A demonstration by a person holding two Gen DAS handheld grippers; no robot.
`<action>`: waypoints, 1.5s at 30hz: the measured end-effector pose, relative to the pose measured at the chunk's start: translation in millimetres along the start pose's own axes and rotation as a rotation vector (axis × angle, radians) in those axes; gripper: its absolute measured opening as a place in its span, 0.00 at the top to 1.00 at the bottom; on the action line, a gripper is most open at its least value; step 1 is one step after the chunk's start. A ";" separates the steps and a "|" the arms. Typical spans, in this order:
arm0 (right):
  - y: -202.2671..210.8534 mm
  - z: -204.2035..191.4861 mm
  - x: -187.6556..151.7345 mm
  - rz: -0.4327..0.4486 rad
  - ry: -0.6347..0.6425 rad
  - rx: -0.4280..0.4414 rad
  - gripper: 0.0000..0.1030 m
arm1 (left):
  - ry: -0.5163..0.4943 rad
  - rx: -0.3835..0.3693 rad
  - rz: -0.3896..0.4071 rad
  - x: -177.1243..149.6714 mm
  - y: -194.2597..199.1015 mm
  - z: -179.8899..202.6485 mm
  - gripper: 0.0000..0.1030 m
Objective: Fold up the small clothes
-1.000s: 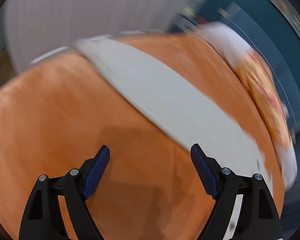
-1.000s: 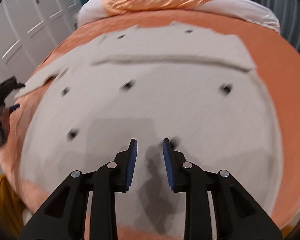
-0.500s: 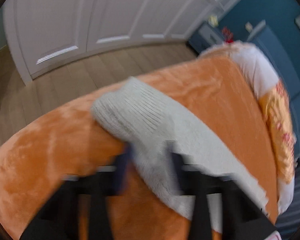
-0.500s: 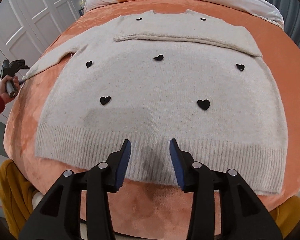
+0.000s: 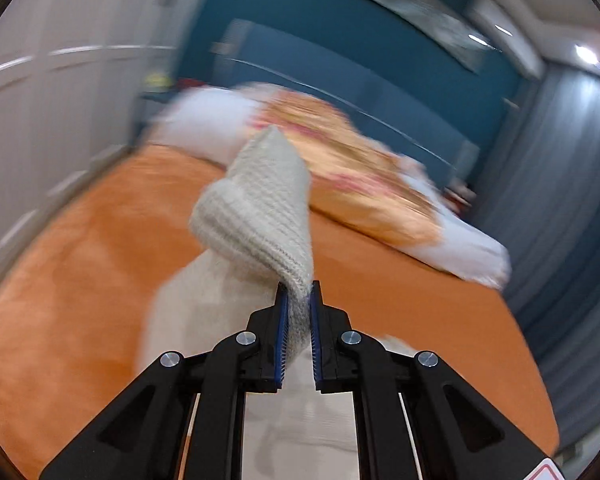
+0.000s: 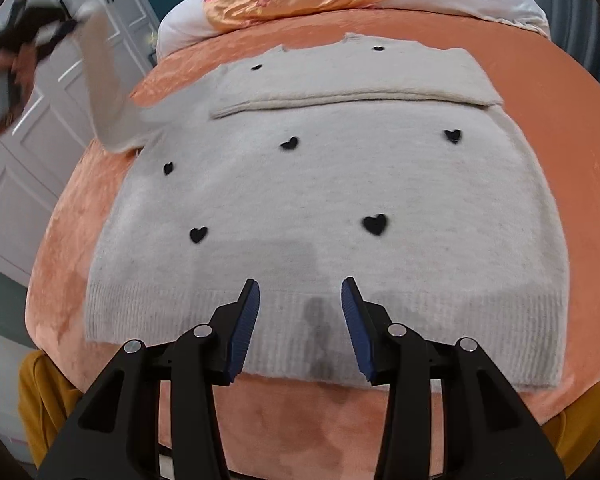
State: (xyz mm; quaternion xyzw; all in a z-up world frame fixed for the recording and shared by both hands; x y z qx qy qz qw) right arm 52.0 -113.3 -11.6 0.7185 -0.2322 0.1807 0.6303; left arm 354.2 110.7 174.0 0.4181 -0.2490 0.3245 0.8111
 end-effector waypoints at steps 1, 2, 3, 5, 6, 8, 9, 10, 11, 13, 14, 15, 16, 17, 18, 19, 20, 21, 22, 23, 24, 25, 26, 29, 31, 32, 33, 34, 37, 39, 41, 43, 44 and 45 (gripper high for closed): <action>3.7 7.2 -2.3 0.008 -0.009 -0.009 0.60 | -0.013 -0.036 -0.038 -16.5 -12.0 26.7 0.92; 6.0 12.1 -3.5 0.011 -0.016 -0.016 0.60 | -0.022 -0.055 -0.086 -41.8 -30.0 55.9 0.91; 8.9 20.2 -5.3 0.016 -0.030 -0.022 0.60 | -0.027 -0.059 -0.122 -61.6 -43.4 71.5 0.85; 14.3 38.0 -8.3 0.023 -0.066 -0.031 0.60 | -0.008 -0.042 -0.192 -105.3 -72.1 91.5 0.64; 16.4 45.2 -9.2 0.026 -0.079 -0.036 0.60 | 0.011 -0.009 -0.239 -136.5 -88.9 95.3 0.48; 22.1 62.6 -10.2 0.039 -0.111 -0.054 0.59 | 0.040 0.054 -0.298 -177.3 -107.9 89.5 0.45; 24.7 70.8 -9.6 0.048 -0.123 -0.061 0.56 | 0.059 0.083 -0.339 -199.5 -115.3 78.6 0.45; 26.5 77.8 -8.3 0.056 -0.130 -0.068 0.53 | 0.083 0.098 -0.363 -210.4 -117.4 66.9 0.45; 28.0 87.9 -4.5 0.070 -0.135 -0.082 0.53 | 0.116 0.112 -0.380 -215.6 -118.0 50.1 0.45; 26.0 102.1 5.2 0.087 -0.140 -0.091 0.52 | 0.201 0.139 -0.381 -216.3 -112.8 10.9 0.45; 23.4 108.6 12.4 0.095 -0.149 -0.091 0.51 | 0.234 0.155 -0.364 -212.5 -106.7 -6.7 0.45; 20.4 113.4 18.1 0.101 -0.155 -0.086 0.51 | 0.272 0.177 -0.338 -204.6 -98.9 -29.1 0.44; 15.9 119.8 26.1 0.109 -0.163 -0.080 0.50 | 0.304 0.198 -0.317 -195.2 -92.6 -50.0 0.42; 9.1 126.8 37.7 0.120 -0.173 -0.075 0.50 | 0.324 0.217 -0.305 -188.1 -90.0 -63.0 0.42; 1.1 133.3 50.7 0.130 -0.181 -0.071 0.50 | 0.355 0.246 -0.288 -178.2 -84.6 -83.6 0.42; -7.1 139.5 64.1 0.138 -0.184 -0.065 0.50 | 0.386 0.265 -0.274 -169.0 -80.7 -100.9 0.42; -14.7 143.9 77.2 0.149 -0.186 -0.069 0.50 | 0.408 0.273 -0.264 -160.6 -80.1 -110.3 0.42; -22.9 147.6 91.1 0.154 -0.191 -0.078 0.50 | 0.441 0.281 -0.251 -155.1 -74.4 -124.6 0.42; -30.8 152.2 103.8 0.155 -0.205 -0.080 0.49 | 0.463 0.283 -0.244 -151.1 -72.3 -133.8 0.42; -37.1 157.5 113.8 0.162 -0.223 -0.074 0.46 | 0.482 0.280 -0.241 -149.0 -71.2 -140.6 0.42; -44.2 162.2 125.1 0.171 -0.248 -0.062 0.38 | 0.501 0.273 -0.246 -146.8 -71.1 -148.5 0.42; -49.2 165.7 132.9 0.178 -0.266 -0.062 0.35 | 0.516 0.266 -0.254 -146.1 -74.4 -150.9 0.42; -59.5 169.8 145.8 0.178 -0.283 -0.065 0.34 | 0.538 0.253 -0.264 -148.4 -71.4 -160.7 0.42; -87.2 178.4 167.6 0.138 -0.312 -0.043 0.33 | 0.615 0.224 -0.286 -151.6 -81.5 -174.0 0.42; -108.6 182.2 179.0 0.091 -0.343 -0.023 0.33 | 0.637 0.218 -0.282 -151.9 -82.9 -174.0 0.44; -116.8 181.1 183.7 0.072 -0.342 -0.014 0.37 | 0.638 0.218 -0.276 -151.0 -84.5 -172.0 0.44; -124.8 177.4 188.5 0.048 -0.323 -0.004 0.59 | 0.631 0.219 -0.276 -148.8 -87.8 -169.6 0.51; -133.0 168.7 197.2 0.010 -0.274 0.004 0.89 | 0.622 0.219 -0.275 -145.9 -89.9 -167.8 0.74; -99.5 144.8 228.1 0.152 -0.163 0.040 0.94 | 0.572 0.196 -0.234 -127.1 -91.3 -157.9 0.97; -59.4 136.8 242.3 0.291 -0.143 0.074 0.94 | 0.513 0.163 -0.139 -110.2 -74.5 -144.8 0.97; -19.1 135.4 245.4 0.437 -0.112 0.081 0.94 | 0.445 0.166 -0.075 -100.2 -62.7 -131.3 0.97; -18.7 148.3 236.6 0.457 -0.115 0.023 0.95 | 0.399 0.177 -0.064 -103.3 -62.8 -126.2 0.96; -43.3 162.3 228.0 0.372 -0.136 -0.012 0.95 | 0.383 0.192 -0.086 -110.1 -69.5 -127.6 0.96; -74.1 176.1 217.3 0.269 -0.168 -0.036 0.95 | 0.366 0.234 -0.122 -122.7 -81.7 -132.8 0.96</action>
Point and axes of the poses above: each gripper's, at about its wrist camera, not at the fingertips, and y roughly against the way its jaws point, z to its right, x to its top, the point moved 1 cm from there along -y, roughly the way its jaws point, and after that the axes turned 9 degrees about y, right-handed, at the moved point
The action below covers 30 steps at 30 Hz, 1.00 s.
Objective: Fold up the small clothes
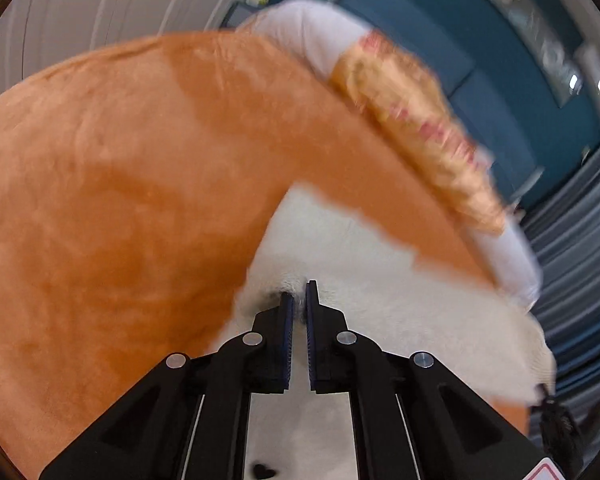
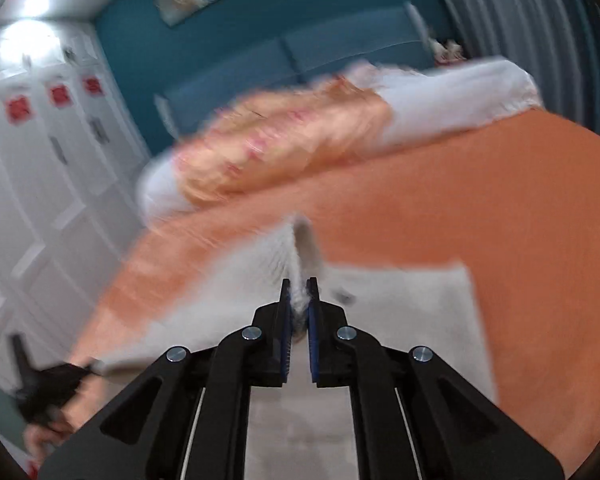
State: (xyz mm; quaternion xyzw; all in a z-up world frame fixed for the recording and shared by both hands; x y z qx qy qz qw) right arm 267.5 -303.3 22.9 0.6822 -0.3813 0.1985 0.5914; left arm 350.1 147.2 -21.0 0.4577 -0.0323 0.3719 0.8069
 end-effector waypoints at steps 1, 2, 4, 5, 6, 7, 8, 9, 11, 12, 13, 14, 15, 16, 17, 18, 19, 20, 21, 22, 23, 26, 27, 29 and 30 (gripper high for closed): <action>-27.5 13.2 -17.5 -0.108 -0.024 -0.030 0.95 | -0.004 0.050 -0.033 -8.9 -16.0 -8.6 0.96; -53.8 24.8 -38.8 -0.222 -0.044 -0.061 0.95 | 0.019 0.100 -0.091 -20.4 -35.1 -21.9 0.96; -48.6 30.1 -50.5 -0.177 -0.080 -0.030 0.94 | 0.048 0.067 -0.059 -29.5 -36.3 -33.6 0.93; -44.0 30.0 -49.8 -0.168 -0.100 -0.017 0.94 | 0.038 0.063 -0.045 -31.2 -34.2 -33.8 0.93; -39.8 29.9 -48.7 -0.165 -0.118 -0.005 0.93 | 0.021 0.065 -0.032 -33.9 -33.9 -33.1 0.92; -36.2 29.9 -47.2 -0.162 -0.122 -0.010 0.91 | 0.007 0.066 -0.019 -36.1 -34.5 -32.9 0.90; -27.8 28.2 -45.5 -0.145 -0.114 -0.047 0.90 | -0.011 0.066 -0.005 -38.4 -35.1 -33.1 0.89; -17.2 24.7 -43.1 -0.111 -0.104 -0.096 0.90 | -0.037 0.063 0.015 -41.9 -35.7 -33.5 0.89; -3.0 13.2 -37.9 -0.053 -0.089 -0.098 0.89 | -0.061 0.054 0.051 -48.4 -35.8 -33.2 0.89; 0.0 2.2 -32.8 -0.037 -0.079 -0.055 0.87 | -0.060 0.050 0.057 -48.2 -36.7 -33.3 0.89; 0.1 -3.8 -28.1 -0.038 -0.062 -0.013 0.83 | -0.054 0.041 0.060 -47.6 -36.3 -34.2 0.89; -8.0 -24.6 -20.0 -0.055 -0.019 0.058 0.80 | -0.046 0.027 0.062 -48.1 -35.9 -36.9 0.89; -17.4 -43.3 -14.0 -0.071 0.020 0.124 0.75 | -0.035 0.009 0.064 -47.8 -36.6 -37.9 0.89; -29.8 -70.7 -6.6 -0.085 0.065 0.219 0.69 | -0.027 -0.007 0.065 -47.8 -36.8 -40.2 0.89; -39.0 -88.8 -2.1 -0.091 0.090 0.268 0.67 | -0.023 -0.015 0.066 -48.3 -36.1 -41.6 0.89; -52.7 -114.3 4.4 -0.102 0.134 0.325 0.63 | -0.023 -0.020 0.069 -48.3 -36.5 -42.0 0.89; -67.6 -139.3 10.5 -0.118 0.186 0.366 0.63 | -0.026 -0.021 0.073 -48.7 -36.1 -41.6 0.89; -79.8 -158.1 13.8 -0.129 0.223 0.385 0.63 | -0.032 -0.020 0.077 -49.9 -36.3 -41.2 0.89; -94.2 -181.3 16.5 -0.146 0.272 0.399 0.63 | -0.038 -0.019 0.083 -50.7 -36.7 -40.6 0.89; -109.6 -203.6 18.6 -0.168 0.319 0.406 0.63 | -0.040 -0.022 0.087 -51.4 -37.0 -40.8 0.89; -124.6 -224.4 20.2 -0.188 0.365 0.407 0.63 | -0.042 -0.026 0.090 -51.7 -37.2 -41.0 0.89; -154.1 -268.7 21.2 -0.226 0.453 0.411 0.63 | -0.038 -0.046 0.097 -52.6 -37.3 -44.1 0.89; -159.4 -277.7 16.9 -0.232 0.477 0.407 0.63 | -0.039 -0.049 0.099 -53.0 -37.4 -44.8 0.89; -178.5 -295.6 13.9 -0.261 0.526 0.400 0.63 | -0.046 -0.054 0.105 -53.8 -37.9 -45.1 0.89; -188.0 -300.3 10.7 -0.282 0.546 0.387 0.63 | -0.044 -0.058 0.105 -54.3 -37.7 -46.1 0.89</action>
Point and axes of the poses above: each gripper's, at about its wrist camera, not at the fingertips, and y roughly against the way its jaws point, z to its right, x to its top, the point moved 1 cm from there along -y, roughly the way its jaws point, and after that the axes turned 9 degrees about y, right-handed, at the moved point
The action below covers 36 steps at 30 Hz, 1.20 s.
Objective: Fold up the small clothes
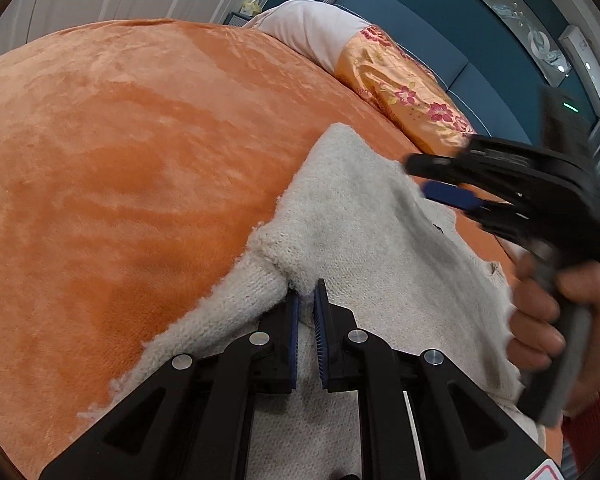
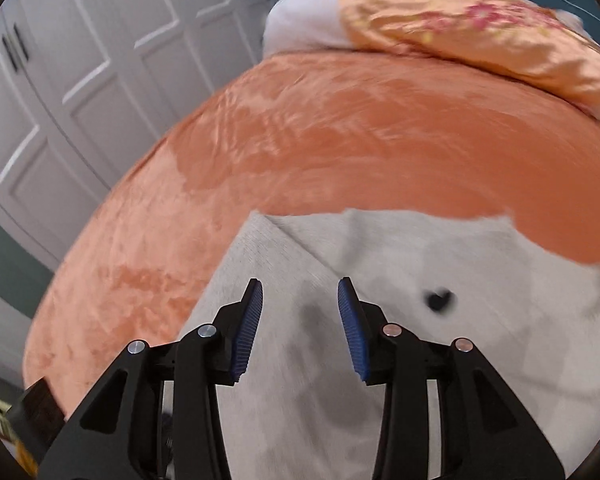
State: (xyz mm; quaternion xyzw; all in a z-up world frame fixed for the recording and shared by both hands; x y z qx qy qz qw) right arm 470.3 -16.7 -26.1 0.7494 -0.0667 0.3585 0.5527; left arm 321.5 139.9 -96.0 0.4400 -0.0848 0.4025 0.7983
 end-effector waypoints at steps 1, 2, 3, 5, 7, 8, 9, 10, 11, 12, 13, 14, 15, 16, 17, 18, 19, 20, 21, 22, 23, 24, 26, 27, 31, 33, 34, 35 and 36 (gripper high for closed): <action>-6.3 -0.1 -2.9 -0.021 0.010 -0.007 0.63 | 0.000 -0.003 0.001 0.0 0.0 -0.4 0.89; -15.2 -0.2 -3.1 -0.050 0.029 -0.014 0.63 | 0.001 -0.006 0.002 -0.3 0.2 -0.9 0.89; -19.4 -1.1 -4.4 -0.067 0.058 -0.033 0.72 | 0.001 -0.008 0.003 -0.2 0.4 -1.2 0.89; -15.6 -2.4 -5.3 -0.057 0.116 -0.053 0.97 | -0.002 -0.010 0.006 -0.8 0.9 -1.4 0.89; -2.2 0.6 0.1 -0.006 0.127 -0.072 0.99 | -0.003 -0.013 0.009 -1.1 1.4 -2.1 0.89; 8.8 4.2 7.6 0.036 0.120 -0.081 0.99 | -0.005 -0.013 0.011 -1.4 1.8 -1.9 0.89; 14.5 6.8 14.8 0.063 0.110 -0.085 0.99 | -0.005 -0.014 0.013 -1.4 2.1 -1.6 0.89; 20.8 10.2 23.8 0.094 0.103 -0.090 0.99 | -0.006 -0.015 0.013 -1.3 2.4 -1.5 0.89; 20.9 11.7 28.5 0.102 0.101 -0.095 1.00 | -0.005 -0.017 0.013 -2.1 2.9 -1.7 0.89; 16.5 14.8 32.3 0.100 0.095 -0.101 1.00 | -0.005 -0.017 0.013 -2.3 2.7 -1.9 0.89; 9.1 17.4 32.7 0.082 0.086 -0.102 1.00 | -0.005 -0.016 0.013 -2.3 2.6 -1.8 0.89; -9.0 21.4 28.9 0.031 0.078 -0.114 1.00 | -0.007 -0.015 0.013 -2.8 2.5 -1.9 0.89; -31.3 23.7 20.9 -0.040 0.081 -0.132 1.00 | -0.008 -0.014 0.013 -2.6 2.3 -1.9 0.89; -47.4 22.6 12.9 -0.082 0.098 -0.156 1.00 | -0.009 -0.013 0.013 -2.7 2.4 -2.0 0.89; -47.8 21.0 11.0 -0.070 0.101 -0.168 1.00 | -0.011 -0.012 0.013 -2.9 2.2 -1.9 0.89; -43.0 20.9 12.7 -0.051 0.085 -0.162 0.99 | -0.011 -0.012 0.014 -3.9 2.7 -1.8 0.89; -34.4 22.1 16.2 -0.021 0.053 -0.136 0.98 | -0.012 -0.012 0.014 -3.4 2.6 -1.4 0.89; -20.3 23.0 20.6 0.023 0.022 -0.093 0.98 | -0.012 -0.012 0.014 -3.4 2.5 -1.3 0.89; -8.5 22.5 23.0 0.060 0.013 -0.081 0.97 | -0.013 -0.011 0.015 -3.6 2.6 -1.0 0.89; 4.8 20.0 26.0 0.099 0.013 -0.059 0.87 | -0.013 -0.010 0.016 -3.9 2.3 -0.7 0.89; 10.1 18.1 27.9 0.116 0.012 -0.035 0.78 | -0.015 -0.009 0.017 -4.1 2.5 -0.4 0.89; 11.9 14.7 30.1 0.120 0.018 -0.009 0.63 | -0.015 -0.008 0.017 -4.0 2.7 0.0 0.89; 3.5 3.2 34.0 0.085 0.066 0.005 0.59 | -0.014 -0.007 0.016 -4.1 2.6 0.3 0.89; -6.8 -1.8 33.8 0.048 0.092 0.003 0.59 | -0.014 -0.008 0.016 -4.1 2.7 0.3 0.89; -48.8 -19.5 26.7 -0.072 0.182 -0.036 0.96 | -0.013 -0.010 0.017 -4.6 3.1 0.8 0.89; -49.4 -22.4 32.1 -0.042 0.196 -0.049 0.97 | -0.013 -0.012 0.019 -5.0 3.4 0.9 0.89; -45.2 -22.1 38.0 -0.014 0.193 -0.052 0.98 | -0.013 -0.013 0.019 -5.7 3.4 0.1 0.89; -38.9 -19.0 46.0 0.024 0.174 -0.054 0.98 | -0.013 -0.014 0.020 -6.1 3.5 -0.2 0.89; -35.0 -13.6 52.6 0.053 0.142 -0.056 0.98 | -0.014 -0.015 0.021 -6.4 3.6 -0.2 0.89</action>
Point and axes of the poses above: each gripper's, at about its wrist camera, not at the fingertips, and y roughly against the way its jaws point, z to its right, x to its top, the point moved 1 cm from there along -y, roughly the way its jaws point, and after that the axes turned 9 degrees about y, right-handed, at the moved point
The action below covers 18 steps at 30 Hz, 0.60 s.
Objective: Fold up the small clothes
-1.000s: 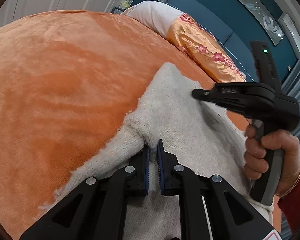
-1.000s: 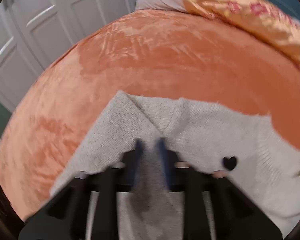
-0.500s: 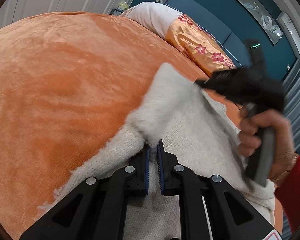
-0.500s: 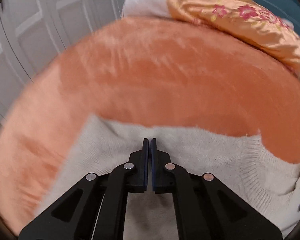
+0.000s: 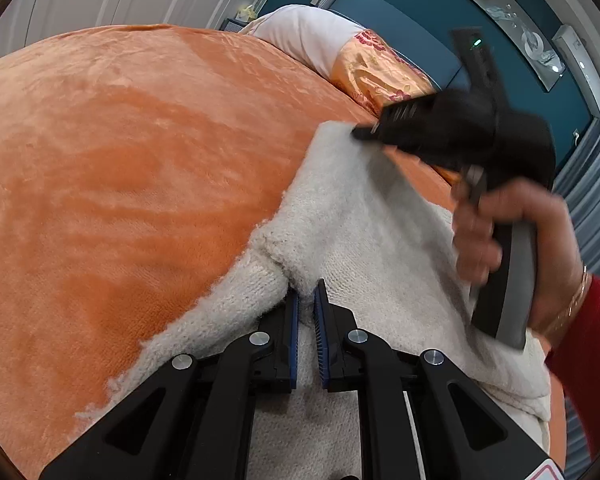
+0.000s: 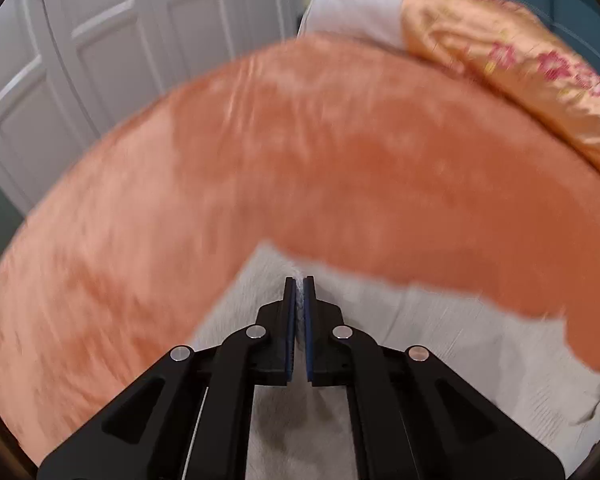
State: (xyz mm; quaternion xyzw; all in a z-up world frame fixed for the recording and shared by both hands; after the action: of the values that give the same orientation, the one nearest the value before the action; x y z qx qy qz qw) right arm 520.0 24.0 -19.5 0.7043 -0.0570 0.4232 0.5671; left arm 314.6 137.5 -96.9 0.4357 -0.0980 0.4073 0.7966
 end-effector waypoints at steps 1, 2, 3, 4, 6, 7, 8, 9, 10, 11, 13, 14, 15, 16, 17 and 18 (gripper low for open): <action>-0.4 4.1 1.2 0.005 -0.023 0.002 0.98 | -0.002 0.000 0.000 -0.2 -0.1 -0.2 0.89; -12.1 10.5 -1.2 -0.028 -0.044 -0.010 0.98 | -0.003 0.001 0.000 -0.4 0.0 -0.5 0.89; -23.1 11.6 -5.8 -0.068 -0.041 -0.025 0.98 | -0.004 0.001 0.000 -0.6 0.2 -0.5 0.89; -36.6 11.1 -12.4 -0.123 -0.031 -0.036 0.98 | -0.004 0.002 -0.001 -0.6 0.3 -0.7 0.89; -32.5 10.5 -12.8 -0.110 -0.057 -0.040 0.97 | -0.004 0.003 -0.002 -0.1 0.8 -0.6 0.89; -20.3 13.7 -9.5 -0.090 -0.110 -0.007 0.96 | -0.004 0.004 -0.002 0.0 0.6 -0.8 0.89; -7.2 15.3 -8.9 -0.066 -0.137 0.017 0.96 | -0.003 0.004 -0.003 0.0 0.6 -0.9 0.89; 14.3 16.6 -11.5 -0.017 -0.158 0.025 0.95 | -0.004 0.006 -0.004 0.2 0.8 -0.7 0.89; 46.5 19.8 -20.4 0.045 -0.177 0.011 0.93 | -0.005 0.008 -0.005 0.5 0.6 -0.2 0.89; 71.7 25.1 -33.3 0.072 -0.203 0.005 0.90 | -0.005 0.010 -0.006 0.8 0.9 0.1 0.89; 109.0 41.0 -65.3 0.092 -0.263 -0.036 0.78 | -0.007 0.015 -0.008 1.8 0.3 1.5 0.89; 131.5 55.6 -94.1 0.083 -0.306 -0.090 0.74 | -0.007 0.018 -0.010 2.5 0.5 1.9 0.89; 152.4 74.0 -126.7 0.060 -0.353 -0.170 0.63 | -0.007 0.022 -0.013 3.3 0.4 2.7 0.89; 165.4 87.8 -149.7 0.037 -0.391 -0.242 0.50 | -0.008 0.027 -0.016 4.3 -0.4 4.1 0.89; 187.7 106.0 -185.2 0.013 -0.457 -0.339 0.48 | -0.008 0.030 -0.019 5.2 -0.5 4.7 0.89; 207.1 121.2 -216.3 -0.002 -0.525 -0.399 0.47 | -0.008 0.035 -0.024 6.2 -0.9 5.4 0.89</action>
State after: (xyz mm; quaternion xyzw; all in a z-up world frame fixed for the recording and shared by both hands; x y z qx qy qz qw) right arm 331.0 -237.6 -6.8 0.6646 -0.2822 0.2069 0.6602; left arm 320.4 136.6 -91.1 0.4525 -0.0886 0.3979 0.7932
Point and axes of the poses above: each gripper's, at about its wrist camera, not at the fingertips, and y roughly against the way its jaws point, z to its right, x to its top, the point moved 1 cm from there along -y, roughly the way its jaws point, and after that the axes turned 9 degrees about y, right-handed, at the moved point
